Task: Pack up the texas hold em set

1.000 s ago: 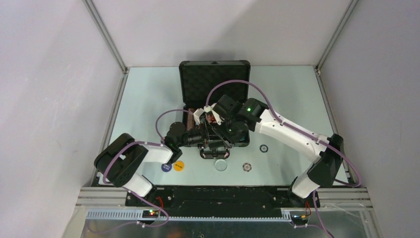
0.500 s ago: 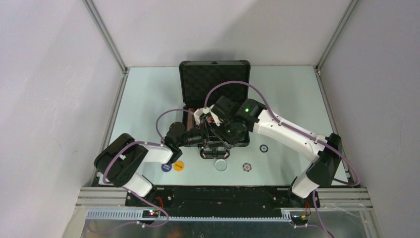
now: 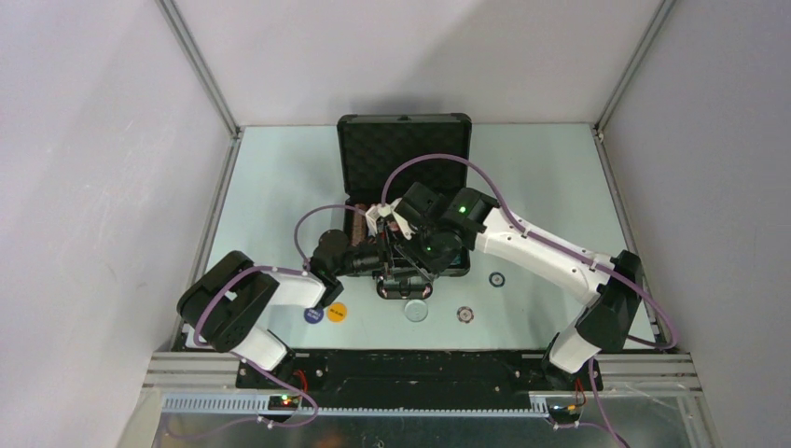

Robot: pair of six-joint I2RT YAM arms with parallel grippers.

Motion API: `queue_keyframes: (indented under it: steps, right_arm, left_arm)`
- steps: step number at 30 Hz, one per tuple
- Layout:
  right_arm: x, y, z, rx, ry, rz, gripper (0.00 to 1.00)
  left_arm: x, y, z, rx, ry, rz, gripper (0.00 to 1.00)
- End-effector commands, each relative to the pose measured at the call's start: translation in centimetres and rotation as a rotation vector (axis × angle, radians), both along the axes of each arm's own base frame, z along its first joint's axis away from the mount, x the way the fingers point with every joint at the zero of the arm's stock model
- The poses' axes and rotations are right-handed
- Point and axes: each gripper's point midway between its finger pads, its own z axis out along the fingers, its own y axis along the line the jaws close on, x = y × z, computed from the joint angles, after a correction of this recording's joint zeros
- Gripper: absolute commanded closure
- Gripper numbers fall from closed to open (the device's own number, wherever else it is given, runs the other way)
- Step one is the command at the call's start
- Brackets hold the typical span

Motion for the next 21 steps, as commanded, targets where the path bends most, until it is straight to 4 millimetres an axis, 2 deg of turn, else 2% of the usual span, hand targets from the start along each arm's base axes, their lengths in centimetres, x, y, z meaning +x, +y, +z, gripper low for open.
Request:
queue_keyframes:
  steps: [1,21]
  right_arm:
    - [1.75,1.76,1.66,0.065,-0.088,0.010,0.65]
    - [2.05,1.80,1.98,0.067,-0.105,0.007,0.66]
  left_arm:
    - [-1.67,-0.07,1.68,-0.049,-0.078,-0.067,0.65]
    - [-1.67,-0.09,1.38,-0.057,-0.068,-0.071,0.83]
